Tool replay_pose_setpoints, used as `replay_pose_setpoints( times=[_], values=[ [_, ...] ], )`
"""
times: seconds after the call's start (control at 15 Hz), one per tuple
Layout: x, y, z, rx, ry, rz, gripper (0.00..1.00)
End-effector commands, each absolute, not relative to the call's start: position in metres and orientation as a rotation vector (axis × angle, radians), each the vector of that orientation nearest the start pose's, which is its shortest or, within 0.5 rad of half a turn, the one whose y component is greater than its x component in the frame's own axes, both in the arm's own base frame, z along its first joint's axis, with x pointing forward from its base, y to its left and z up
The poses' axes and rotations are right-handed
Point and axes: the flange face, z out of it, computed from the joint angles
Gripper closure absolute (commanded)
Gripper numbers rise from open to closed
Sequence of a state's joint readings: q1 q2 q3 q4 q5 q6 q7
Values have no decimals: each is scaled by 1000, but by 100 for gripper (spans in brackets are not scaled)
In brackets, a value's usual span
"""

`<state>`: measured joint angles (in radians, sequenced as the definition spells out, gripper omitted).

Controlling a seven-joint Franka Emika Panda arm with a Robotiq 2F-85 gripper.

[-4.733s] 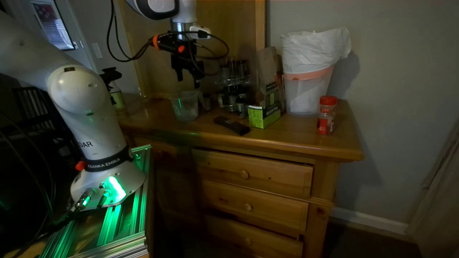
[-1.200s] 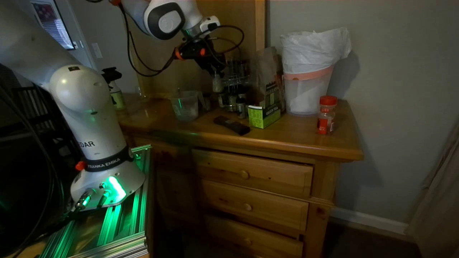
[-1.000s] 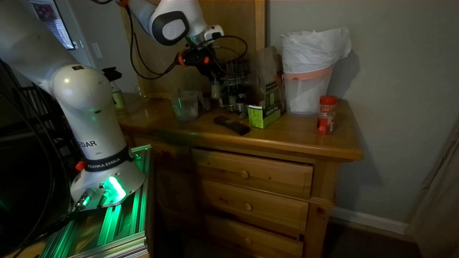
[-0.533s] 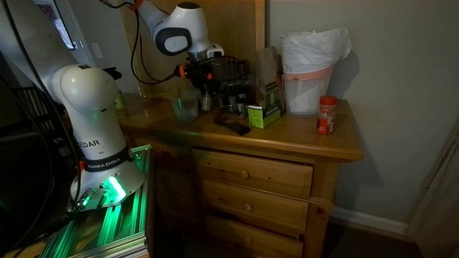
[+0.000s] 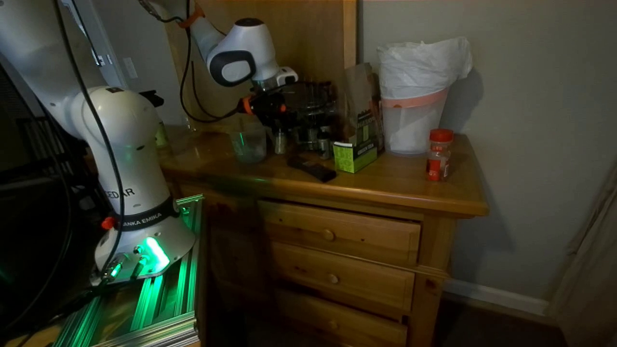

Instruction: Take the bottle off of the rack

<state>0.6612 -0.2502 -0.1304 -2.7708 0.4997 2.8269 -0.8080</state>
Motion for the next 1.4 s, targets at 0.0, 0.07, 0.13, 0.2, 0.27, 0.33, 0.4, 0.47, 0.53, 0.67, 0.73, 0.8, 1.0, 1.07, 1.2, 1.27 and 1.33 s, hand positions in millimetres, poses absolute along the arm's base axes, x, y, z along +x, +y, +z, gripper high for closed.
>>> replay_pose_setpoints(
  times=[0.0,0.07,0.13,0.2,0.27,0.33,0.4,0.47,0.53,0.67,0.73,0.8,1.0,1.07,1.2,1.27,1.33],
  values=[
    [359,185,316,-2614,-1235,-468,76],
    [359,185,315,-2599,-1241,-489,76],
    [360,186,314,-2590,-1244,-520,76],
    [361,186,314,-2588,-1241,-559,76],
    [361,185,313,-2582,-1233,-582,76],
    [362,184,313,-2582,-1231,-615,76],
    [362,182,311,-2580,-1219,-624,76],
    [362,180,308,-2581,-1211,-622,76],
    [362,178,303,-2586,-1202,-606,76],
    [362,173,294,-2593,-1199,-591,76],
    [362,171,291,-2596,-1197,-590,76],
    [362,169,288,-2598,-1196,-590,76],
    [360,165,280,-2600,-1185,-578,28],
    [359,164,278,-2595,-1183,-572,23],
    [357,165,279,-2580,-1181,-572,12],
    [356,168,283,-2563,-1182,-581,4],
    [355,170,288,-2552,-1189,-597,1]
  ],
)
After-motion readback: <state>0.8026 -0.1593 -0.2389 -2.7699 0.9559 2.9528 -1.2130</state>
